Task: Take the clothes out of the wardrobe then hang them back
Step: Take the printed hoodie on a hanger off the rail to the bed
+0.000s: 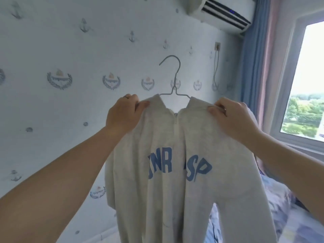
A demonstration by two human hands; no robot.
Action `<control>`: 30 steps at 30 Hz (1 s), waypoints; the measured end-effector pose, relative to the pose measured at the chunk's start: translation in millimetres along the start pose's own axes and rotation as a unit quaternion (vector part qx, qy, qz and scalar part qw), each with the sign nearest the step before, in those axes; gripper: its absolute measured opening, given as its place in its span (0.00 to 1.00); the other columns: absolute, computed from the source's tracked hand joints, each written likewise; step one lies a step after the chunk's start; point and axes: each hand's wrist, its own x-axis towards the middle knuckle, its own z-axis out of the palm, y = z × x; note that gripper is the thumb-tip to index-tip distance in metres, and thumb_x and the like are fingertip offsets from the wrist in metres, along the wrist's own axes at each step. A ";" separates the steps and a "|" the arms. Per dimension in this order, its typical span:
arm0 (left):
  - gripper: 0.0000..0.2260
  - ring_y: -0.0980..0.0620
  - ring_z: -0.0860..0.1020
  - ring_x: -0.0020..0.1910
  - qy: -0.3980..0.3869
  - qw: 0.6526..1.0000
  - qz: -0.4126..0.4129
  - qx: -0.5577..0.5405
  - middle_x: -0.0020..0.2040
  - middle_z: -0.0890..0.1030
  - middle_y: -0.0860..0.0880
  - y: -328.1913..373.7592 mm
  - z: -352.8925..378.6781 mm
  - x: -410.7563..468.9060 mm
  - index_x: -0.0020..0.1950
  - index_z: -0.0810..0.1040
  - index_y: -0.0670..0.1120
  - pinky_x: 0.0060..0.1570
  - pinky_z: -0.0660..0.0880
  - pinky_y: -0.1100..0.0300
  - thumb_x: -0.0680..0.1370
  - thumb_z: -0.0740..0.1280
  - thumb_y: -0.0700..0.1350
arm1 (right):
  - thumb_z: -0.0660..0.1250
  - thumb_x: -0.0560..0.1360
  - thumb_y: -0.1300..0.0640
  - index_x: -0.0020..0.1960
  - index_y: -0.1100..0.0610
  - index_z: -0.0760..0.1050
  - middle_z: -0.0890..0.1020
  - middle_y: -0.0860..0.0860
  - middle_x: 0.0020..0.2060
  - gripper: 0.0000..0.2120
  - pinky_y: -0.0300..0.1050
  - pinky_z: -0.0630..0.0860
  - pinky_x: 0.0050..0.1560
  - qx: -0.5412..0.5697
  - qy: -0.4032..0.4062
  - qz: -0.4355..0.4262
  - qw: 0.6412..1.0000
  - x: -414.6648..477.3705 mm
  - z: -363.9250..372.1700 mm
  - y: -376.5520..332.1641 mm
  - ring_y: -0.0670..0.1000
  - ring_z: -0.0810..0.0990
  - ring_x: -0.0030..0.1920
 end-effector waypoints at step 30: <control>0.15 0.42 0.74 0.54 -0.409 0.900 0.127 -0.083 0.52 0.77 0.46 32.4 598.3 -71.8 0.50 0.77 0.46 0.49 0.67 0.50 0.83 0.59 0.56 | 0.64 0.80 0.48 0.44 0.52 0.72 0.75 0.47 0.39 0.09 0.47 0.69 0.38 -0.119 -0.272 0.359 0.885 -151.8 249.5 377.9 0.54 0.74 0.40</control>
